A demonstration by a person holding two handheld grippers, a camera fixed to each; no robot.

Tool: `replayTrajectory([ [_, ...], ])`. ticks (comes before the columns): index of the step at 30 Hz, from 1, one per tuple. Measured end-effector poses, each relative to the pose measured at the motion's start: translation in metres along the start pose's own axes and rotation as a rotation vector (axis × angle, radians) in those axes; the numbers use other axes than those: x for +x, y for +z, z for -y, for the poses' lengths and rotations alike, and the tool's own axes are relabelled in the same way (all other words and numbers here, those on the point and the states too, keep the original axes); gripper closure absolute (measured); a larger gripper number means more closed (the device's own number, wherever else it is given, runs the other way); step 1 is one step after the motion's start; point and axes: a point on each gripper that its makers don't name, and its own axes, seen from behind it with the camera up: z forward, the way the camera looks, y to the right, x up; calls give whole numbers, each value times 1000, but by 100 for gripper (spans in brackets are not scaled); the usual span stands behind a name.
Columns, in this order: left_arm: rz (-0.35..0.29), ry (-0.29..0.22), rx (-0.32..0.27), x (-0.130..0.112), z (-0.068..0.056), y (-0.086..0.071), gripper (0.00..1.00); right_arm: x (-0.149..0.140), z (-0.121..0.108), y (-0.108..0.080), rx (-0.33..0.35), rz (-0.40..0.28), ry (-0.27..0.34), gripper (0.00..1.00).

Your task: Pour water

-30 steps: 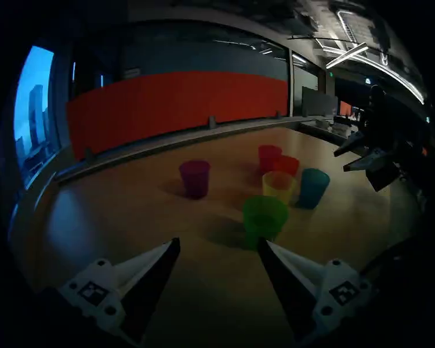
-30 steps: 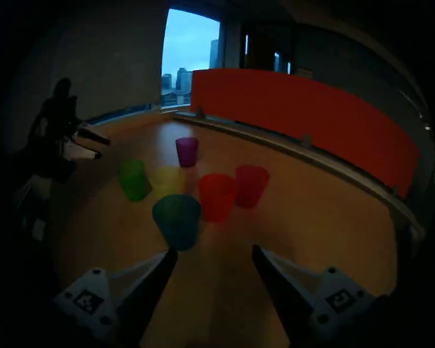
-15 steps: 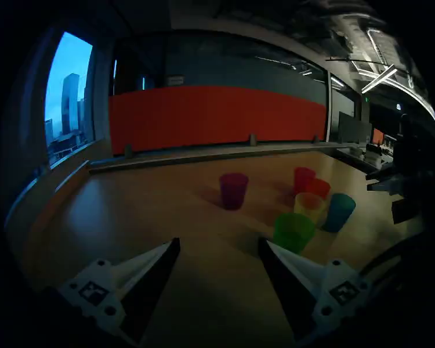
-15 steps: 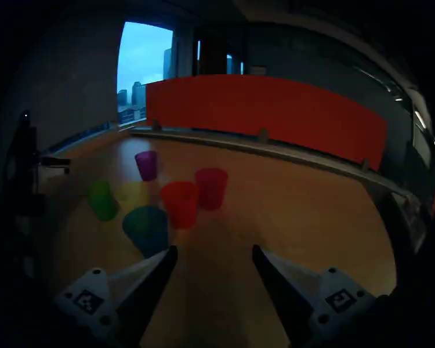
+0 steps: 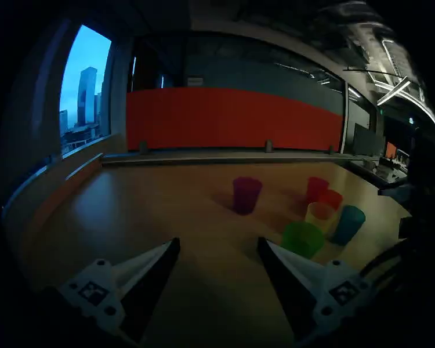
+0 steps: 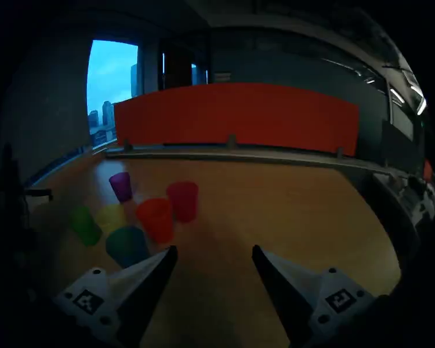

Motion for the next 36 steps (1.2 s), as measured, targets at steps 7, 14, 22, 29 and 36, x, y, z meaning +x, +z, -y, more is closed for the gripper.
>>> replayTrajectory([
  [7, -56, -1, 42, 13, 5, -2, 1, 29, -7, -3, -53, -123, 30, 0],
  [14, -128, -3, 67, 30, 8, -4, 1, 56, -17, -8, -101, -243, 65, 0],
  [22, -211, -41, 74, 49, 13, -8, 1, 81, -20, -13, -118, -348, 59, 1],
  [29, -254, -40, 83, 67, 14, -9, 1, 105, -17, -21, -131, -454, 45, 0],
  [36, -293, -29, 72, 82, 8, -8, 1, 124, -16, -28, -154, -520, 22, 0],
])
